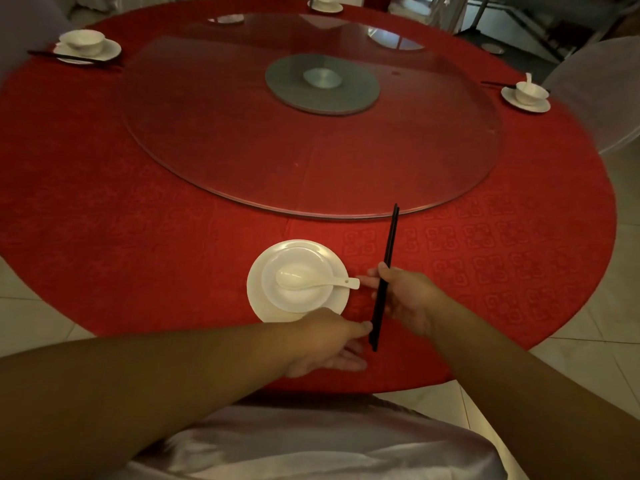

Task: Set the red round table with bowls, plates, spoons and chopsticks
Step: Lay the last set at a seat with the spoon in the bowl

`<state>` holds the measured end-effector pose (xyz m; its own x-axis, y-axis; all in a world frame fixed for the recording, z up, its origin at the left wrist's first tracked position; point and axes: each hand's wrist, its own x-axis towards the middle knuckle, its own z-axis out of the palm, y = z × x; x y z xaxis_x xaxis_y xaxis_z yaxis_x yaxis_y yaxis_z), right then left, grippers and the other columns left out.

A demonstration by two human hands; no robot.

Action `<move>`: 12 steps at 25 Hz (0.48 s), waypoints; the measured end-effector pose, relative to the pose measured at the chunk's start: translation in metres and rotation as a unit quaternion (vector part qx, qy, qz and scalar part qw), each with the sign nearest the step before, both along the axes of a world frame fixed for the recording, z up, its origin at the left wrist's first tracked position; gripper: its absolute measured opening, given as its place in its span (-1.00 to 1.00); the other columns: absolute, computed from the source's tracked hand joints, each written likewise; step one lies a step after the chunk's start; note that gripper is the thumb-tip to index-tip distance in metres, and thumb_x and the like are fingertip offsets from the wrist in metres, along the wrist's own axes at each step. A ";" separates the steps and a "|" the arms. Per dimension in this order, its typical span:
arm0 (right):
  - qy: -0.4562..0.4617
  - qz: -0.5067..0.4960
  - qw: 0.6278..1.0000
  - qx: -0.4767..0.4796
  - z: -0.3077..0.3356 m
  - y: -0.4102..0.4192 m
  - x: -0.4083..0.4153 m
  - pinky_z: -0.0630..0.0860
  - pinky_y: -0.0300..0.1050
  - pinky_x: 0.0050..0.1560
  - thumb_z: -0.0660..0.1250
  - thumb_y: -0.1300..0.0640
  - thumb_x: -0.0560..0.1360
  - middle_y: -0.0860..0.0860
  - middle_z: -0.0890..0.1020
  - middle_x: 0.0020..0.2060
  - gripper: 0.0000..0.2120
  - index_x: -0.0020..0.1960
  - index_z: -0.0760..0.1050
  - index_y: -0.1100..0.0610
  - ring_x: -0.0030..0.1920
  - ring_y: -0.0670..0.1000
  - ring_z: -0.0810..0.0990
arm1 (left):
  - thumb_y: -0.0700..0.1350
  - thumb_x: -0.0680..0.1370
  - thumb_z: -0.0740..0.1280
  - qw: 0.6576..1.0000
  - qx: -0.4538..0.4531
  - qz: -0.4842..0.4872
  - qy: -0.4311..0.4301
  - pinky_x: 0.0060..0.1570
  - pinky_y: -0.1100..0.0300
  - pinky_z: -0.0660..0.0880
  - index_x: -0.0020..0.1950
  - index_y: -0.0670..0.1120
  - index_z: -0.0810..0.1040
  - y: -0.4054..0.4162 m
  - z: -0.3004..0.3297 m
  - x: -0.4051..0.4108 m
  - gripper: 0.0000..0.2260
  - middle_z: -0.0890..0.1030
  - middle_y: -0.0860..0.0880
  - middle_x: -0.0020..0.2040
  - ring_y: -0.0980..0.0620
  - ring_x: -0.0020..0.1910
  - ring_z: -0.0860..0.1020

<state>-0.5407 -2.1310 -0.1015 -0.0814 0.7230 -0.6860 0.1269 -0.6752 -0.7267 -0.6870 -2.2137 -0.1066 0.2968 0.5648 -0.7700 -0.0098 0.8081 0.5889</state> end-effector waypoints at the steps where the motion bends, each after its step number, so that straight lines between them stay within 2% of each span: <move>1: 0.017 -0.001 1.000 -0.009 -0.003 -0.002 0.002 0.38 -0.18 -0.32 0.18 0.04 0.68 -0.01 0.77 -0.11 -0.77 0.05 0.54 0.15 -0.29 -0.05 0.51 | -0.03 0.62 0.37 0.999 0.001 0.027 -0.030 -0.07 0.18 0.67 0.37 -0.22 0.50 0.001 -0.004 0.003 -0.60 0.62 -0.22 0.19 -0.07 -0.04 0.74; 4: 0.068 0.016 0.997 -0.025 -0.012 -0.008 0.007 0.38 -0.19 -0.35 0.20 0.04 0.67 0.01 0.77 -0.11 -0.78 0.04 0.54 0.14 -0.30 -0.07 0.52 | -0.13 0.62 0.37 0.995 -0.012 0.058 -0.075 -0.13 0.20 0.66 0.24 -0.24 0.54 0.001 -0.014 0.013 -0.74 0.65 -0.22 0.10 -0.04 -0.10 0.75; 7: 0.075 0.060 0.995 -0.009 -0.020 -0.010 0.013 0.50 -0.19 -0.29 0.30 0.05 0.62 0.03 0.76 -0.08 -0.79 0.07 0.64 0.15 -0.28 -0.10 0.63 | -0.18 0.61 0.38 0.994 -0.028 0.058 -0.083 -0.10 0.18 0.66 0.16 -0.26 0.60 -0.005 -0.024 0.013 -0.82 0.70 -0.21 0.03 -0.06 -0.05 0.74; 10: 0.097 0.065 0.993 -0.009 -0.029 -0.016 0.017 0.62 -0.20 -0.26 0.41 0.18 0.55 0.02 0.72 -0.19 -0.91 -0.03 0.70 0.12 -0.27 -0.08 0.65 | -0.21 0.58 0.41 0.989 -0.053 0.099 -0.094 -0.12 0.13 0.68 0.15 -0.28 0.62 -0.013 -0.031 0.005 -0.81 0.73 -0.23 0.00 -0.15 -0.01 0.74; 12: 0.091 0.080 0.993 -0.007 -0.034 -0.020 0.017 0.63 -0.18 -0.24 0.44 0.24 0.52 0.01 0.72 -0.23 -0.91 0.00 0.68 0.13 -0.27 -0.06 0.66 | -0.22 0.57 0.42 0.986 -0.068 0.114 -0.101 -0.15 0.10 0.68 0.16 -0.30 0.61 -0.018 -0.032 0.001 -0.79 0.74 -0.24 -0.02 -0.21 -0.02 0.73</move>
